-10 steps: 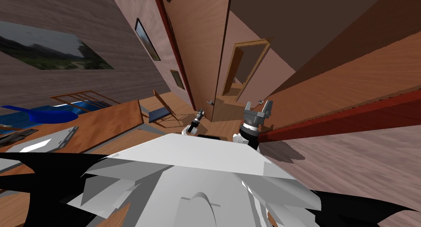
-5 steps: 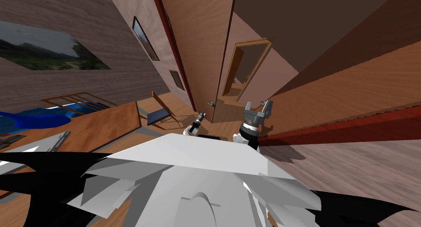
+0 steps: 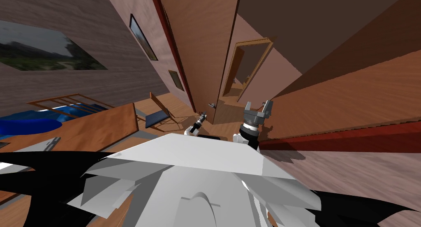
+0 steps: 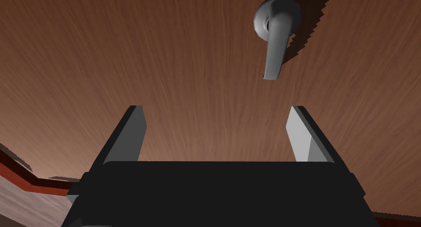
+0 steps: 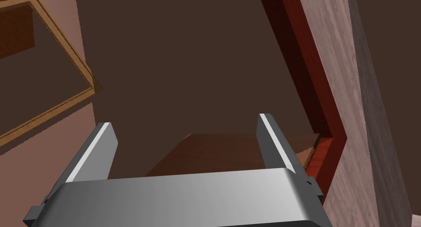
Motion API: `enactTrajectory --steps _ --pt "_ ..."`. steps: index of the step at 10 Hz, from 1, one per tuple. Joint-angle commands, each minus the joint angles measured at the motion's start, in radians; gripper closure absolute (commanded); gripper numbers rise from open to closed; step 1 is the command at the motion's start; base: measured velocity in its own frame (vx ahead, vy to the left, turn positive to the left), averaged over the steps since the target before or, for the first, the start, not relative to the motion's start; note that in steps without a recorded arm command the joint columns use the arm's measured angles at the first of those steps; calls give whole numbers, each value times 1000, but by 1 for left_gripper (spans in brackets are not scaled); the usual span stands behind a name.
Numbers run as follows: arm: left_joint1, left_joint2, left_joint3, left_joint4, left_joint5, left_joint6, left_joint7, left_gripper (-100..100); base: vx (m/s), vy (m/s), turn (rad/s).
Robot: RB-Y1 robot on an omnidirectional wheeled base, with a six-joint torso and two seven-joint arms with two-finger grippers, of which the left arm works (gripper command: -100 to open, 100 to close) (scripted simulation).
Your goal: Push the door open
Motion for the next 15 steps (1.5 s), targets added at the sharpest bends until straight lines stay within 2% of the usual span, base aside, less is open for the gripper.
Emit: enactTrajectory --steps 1,6,11,12,15 --pt "-15 -2 -14 44 -6 -5 11 -100 128 83 -20" --pt "-48 -11 -35 132 -16 -19 27 -100 104 58 -13" --pt "-94 -28 -64 254 -30 -37 48 -100 134 61 -17" --pt "-100 -31 -68 269 -31 -40 51 -100 116 52 -10" --pt "-101 -22 -60 270 -27 -41 46 -100 98 -39 -24"
